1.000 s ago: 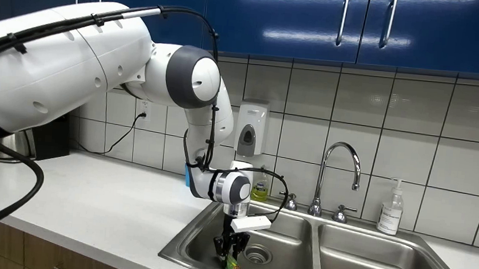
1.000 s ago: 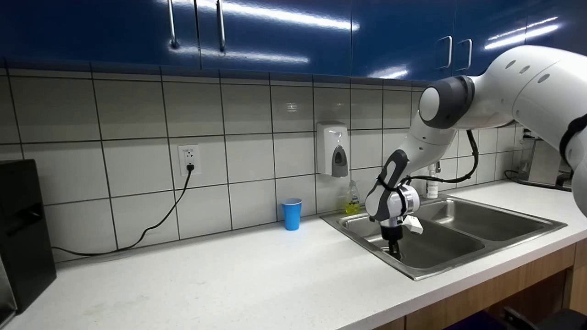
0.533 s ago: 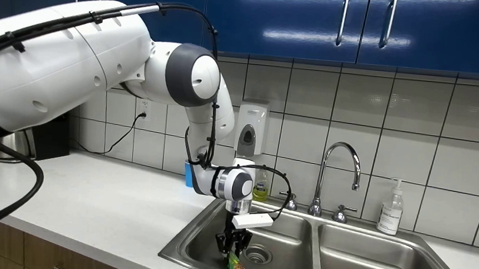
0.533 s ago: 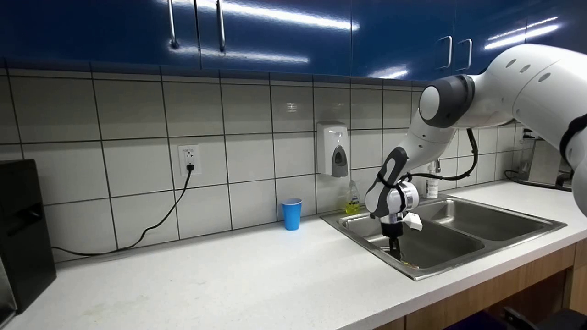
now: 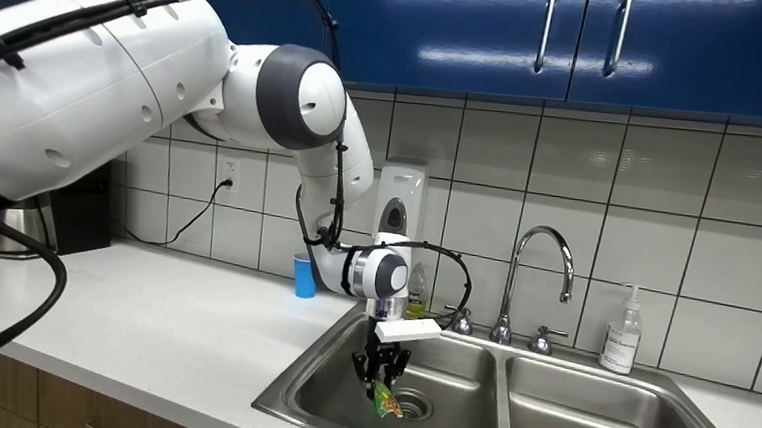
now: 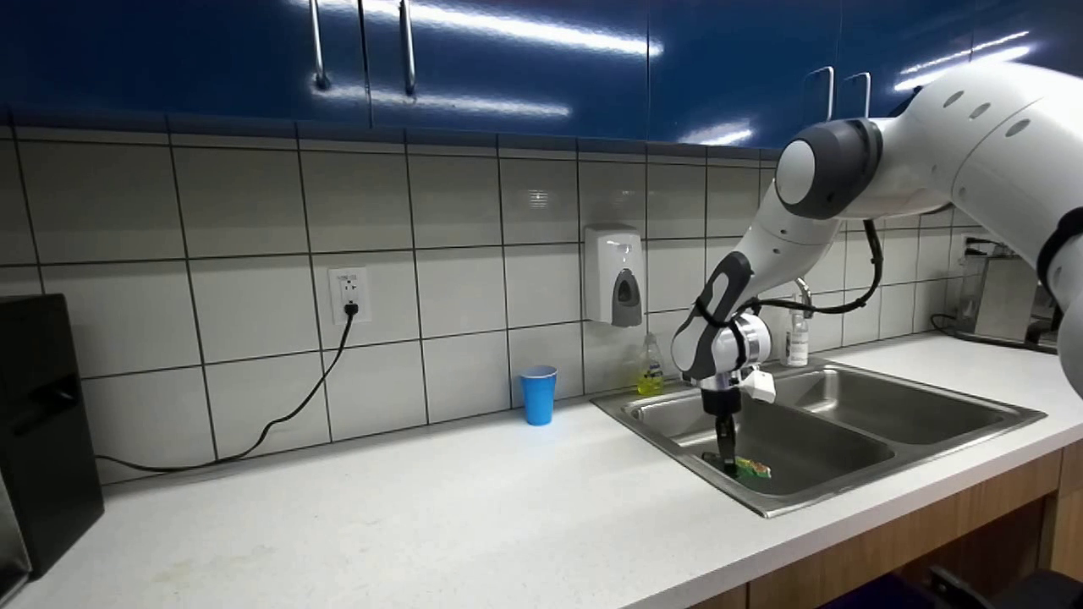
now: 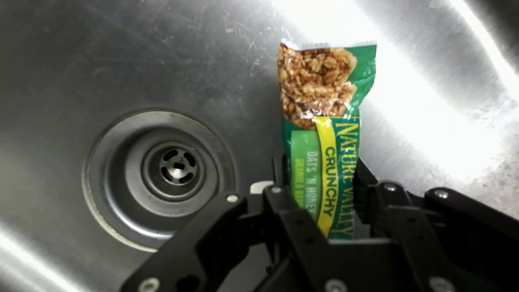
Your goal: Remove the green packet out of the sink
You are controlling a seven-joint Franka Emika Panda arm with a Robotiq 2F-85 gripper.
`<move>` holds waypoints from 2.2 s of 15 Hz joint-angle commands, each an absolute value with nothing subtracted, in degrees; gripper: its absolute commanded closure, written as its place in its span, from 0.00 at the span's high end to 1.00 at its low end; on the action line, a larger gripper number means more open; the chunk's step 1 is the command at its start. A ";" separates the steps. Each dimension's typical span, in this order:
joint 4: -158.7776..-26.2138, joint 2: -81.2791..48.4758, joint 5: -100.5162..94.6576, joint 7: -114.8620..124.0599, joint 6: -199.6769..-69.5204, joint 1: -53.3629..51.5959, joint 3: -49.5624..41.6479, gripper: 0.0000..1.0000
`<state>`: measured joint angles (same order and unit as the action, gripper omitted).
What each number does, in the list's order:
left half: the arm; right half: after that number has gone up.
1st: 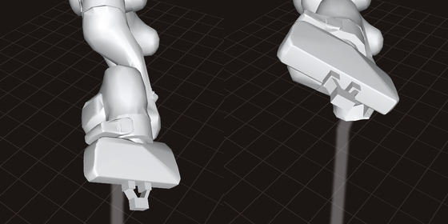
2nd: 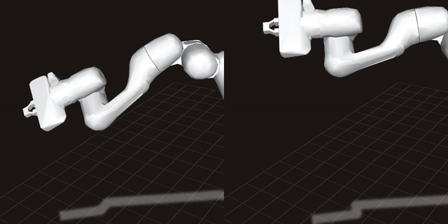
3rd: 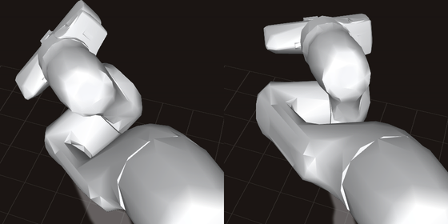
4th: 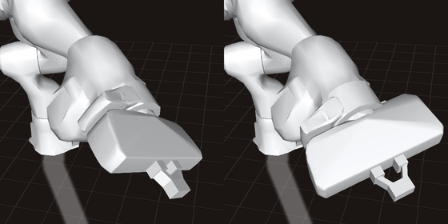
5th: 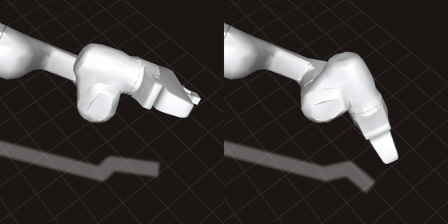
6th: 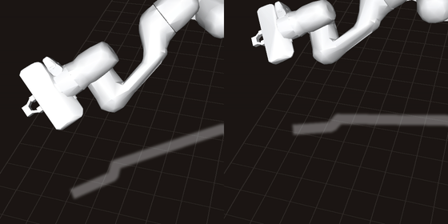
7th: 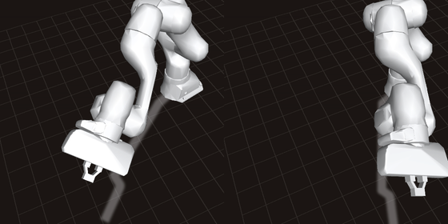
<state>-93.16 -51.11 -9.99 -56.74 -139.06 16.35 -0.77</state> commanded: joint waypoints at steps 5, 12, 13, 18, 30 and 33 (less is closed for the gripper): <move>-97.17 -44.55 -7.39 -53.02 -133.73 16.29 -0.51 0.14; -105.83 -38.43 -1.85 -39.56 -142.34 15.78 -0.63 0.14; -107.16 -37.47 -1.63 -37.69 -143.68 15.56 -0.73 0.14; -112.35 -33.33 -2.24 -30.75 -147.54 14.66 -0.57 0.14; -116.82 -28.31 -2.78 -28.05 -148.60 12.84 1.20 0.14; -116.91 -28.76 -3.95 -28.03 -148.31 10.95 1.53 0.14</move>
<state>-115.48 -30.14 -2.42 -29.21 -148.61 12.32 1.06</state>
